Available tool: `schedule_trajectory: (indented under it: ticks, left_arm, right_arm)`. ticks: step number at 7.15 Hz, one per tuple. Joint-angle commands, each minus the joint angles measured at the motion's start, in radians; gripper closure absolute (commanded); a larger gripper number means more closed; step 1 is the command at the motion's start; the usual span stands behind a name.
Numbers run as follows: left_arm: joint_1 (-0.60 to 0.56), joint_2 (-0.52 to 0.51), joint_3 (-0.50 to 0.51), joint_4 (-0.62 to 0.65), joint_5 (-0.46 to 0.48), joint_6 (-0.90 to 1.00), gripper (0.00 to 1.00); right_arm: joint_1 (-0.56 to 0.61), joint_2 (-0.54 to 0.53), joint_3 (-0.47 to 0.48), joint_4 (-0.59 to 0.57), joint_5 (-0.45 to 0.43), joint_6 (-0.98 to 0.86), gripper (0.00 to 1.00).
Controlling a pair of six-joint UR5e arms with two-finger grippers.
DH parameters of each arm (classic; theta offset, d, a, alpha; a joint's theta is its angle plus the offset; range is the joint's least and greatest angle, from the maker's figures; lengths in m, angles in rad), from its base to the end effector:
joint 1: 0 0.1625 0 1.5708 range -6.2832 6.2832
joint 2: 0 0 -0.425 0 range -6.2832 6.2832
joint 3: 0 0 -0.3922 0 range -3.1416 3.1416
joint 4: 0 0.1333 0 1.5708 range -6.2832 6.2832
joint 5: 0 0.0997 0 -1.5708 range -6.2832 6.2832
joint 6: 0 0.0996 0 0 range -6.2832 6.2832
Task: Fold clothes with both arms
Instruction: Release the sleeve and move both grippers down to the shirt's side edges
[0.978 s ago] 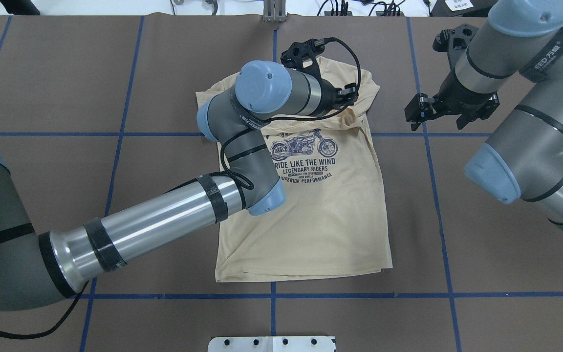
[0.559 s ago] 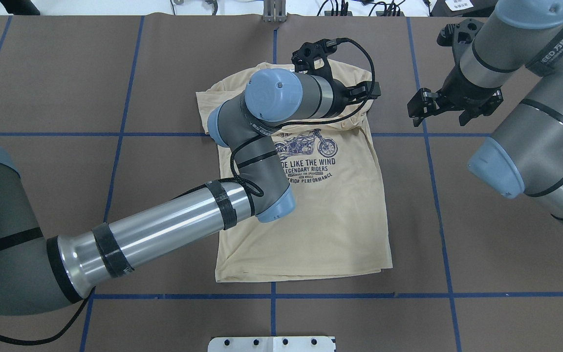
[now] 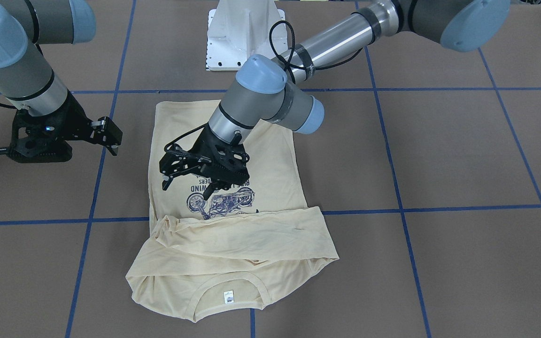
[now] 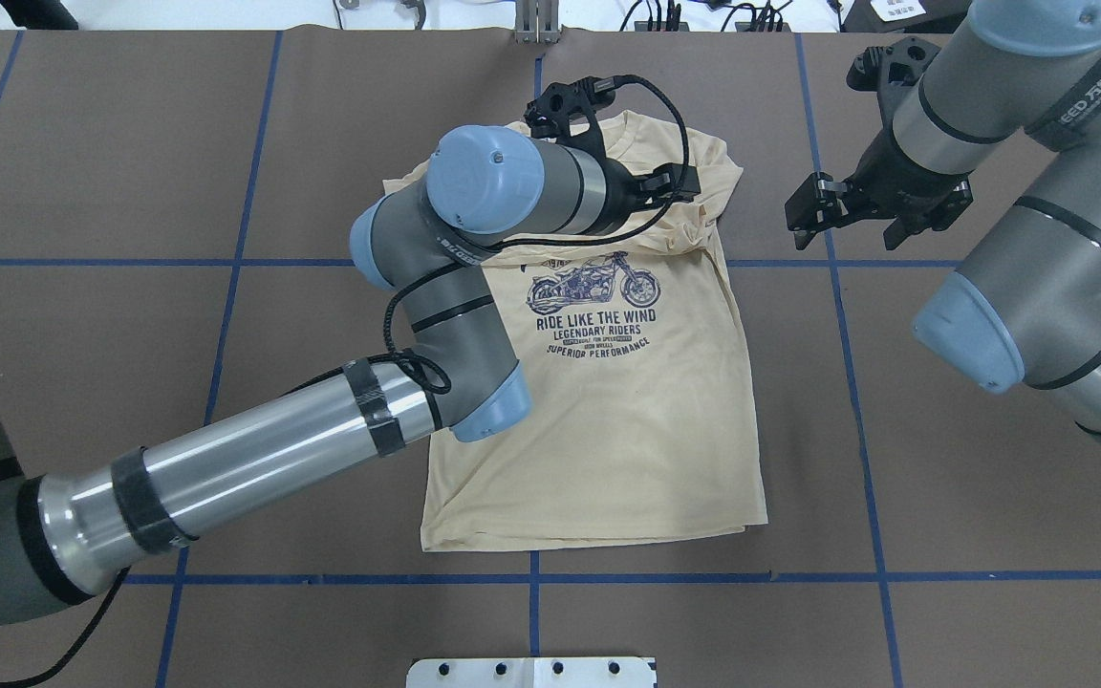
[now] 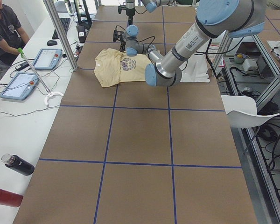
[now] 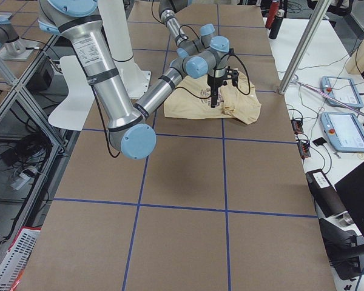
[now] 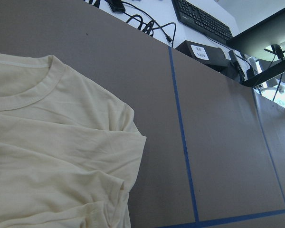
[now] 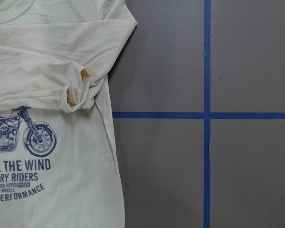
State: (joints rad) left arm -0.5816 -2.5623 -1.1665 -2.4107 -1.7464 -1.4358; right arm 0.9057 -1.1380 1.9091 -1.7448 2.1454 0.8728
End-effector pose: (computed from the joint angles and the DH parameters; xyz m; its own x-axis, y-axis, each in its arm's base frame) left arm 0.5994 -0.5328 0.0932 0.1719 0.0456 -0.9841 0.3767 0.9200 0.1084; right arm -0.3012 -0.5123 0.2881 0.6943 0.0111 0.7196 -0.0335 0.9993 0.0170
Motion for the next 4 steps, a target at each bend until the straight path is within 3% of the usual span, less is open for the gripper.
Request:
schedule_trajectory:
  ticks: [1,3,4]
  left_arm:
    - [-0.029,0.223,-0.360,0.236,-0.108,0.006,0.00]
    - [-0.032,0.371,-0.607,0.466,-0.148,0.006,0.00]
    - [-0.026,0.464,-0.684,0.466,-0.144,0.005,0.00]
  right_arm:
    - [-0.082,-0.022,0.008,0.169,0.005,0.192,0.00]
    - [-0.151,-0.124,0.066,0.293,-0.010,0.303,0.00]
    - [-0.198,-0.182,0.068,0.382,-0.031,0.357,0.00]
